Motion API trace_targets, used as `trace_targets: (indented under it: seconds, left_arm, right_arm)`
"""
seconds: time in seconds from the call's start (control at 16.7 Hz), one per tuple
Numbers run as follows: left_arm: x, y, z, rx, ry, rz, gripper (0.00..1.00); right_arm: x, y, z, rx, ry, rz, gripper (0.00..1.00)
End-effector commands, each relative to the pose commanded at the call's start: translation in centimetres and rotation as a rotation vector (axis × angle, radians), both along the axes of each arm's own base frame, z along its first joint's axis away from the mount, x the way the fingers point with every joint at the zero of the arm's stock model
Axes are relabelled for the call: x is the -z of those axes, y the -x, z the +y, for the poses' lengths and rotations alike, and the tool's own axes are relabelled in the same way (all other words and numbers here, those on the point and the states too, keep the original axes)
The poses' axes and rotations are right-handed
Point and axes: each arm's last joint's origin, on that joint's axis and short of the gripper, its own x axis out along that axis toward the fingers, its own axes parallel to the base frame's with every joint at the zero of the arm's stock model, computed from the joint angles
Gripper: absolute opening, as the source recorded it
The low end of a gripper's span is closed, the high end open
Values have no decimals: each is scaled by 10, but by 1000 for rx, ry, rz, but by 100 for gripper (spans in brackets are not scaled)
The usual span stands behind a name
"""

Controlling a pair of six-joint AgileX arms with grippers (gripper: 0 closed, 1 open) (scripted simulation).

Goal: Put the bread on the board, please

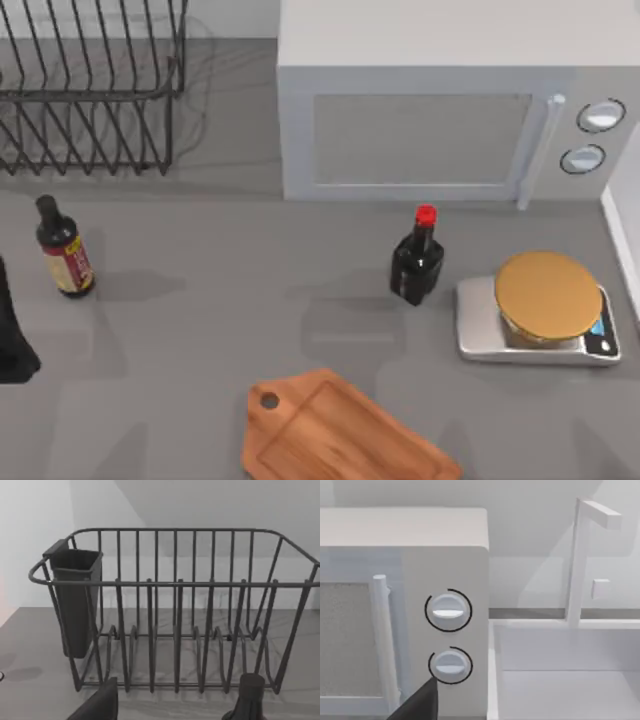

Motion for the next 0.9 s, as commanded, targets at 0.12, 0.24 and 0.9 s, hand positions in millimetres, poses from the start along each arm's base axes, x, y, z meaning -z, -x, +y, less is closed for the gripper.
trace_targets:
  seconds: [0.12,0.24,0.9]
  left_arm:
    - [0,0,0,0,0,0,100]
    - [-6,0,1,-7,-4,23,100]
    - [-95,-88,23,-76,-42,726,100]
  right_arm:
    - [0,0,0,0,0,0,100]
    - [0,0,0,0,0,0,100]
    - [0,0,0,0,0,0,100]
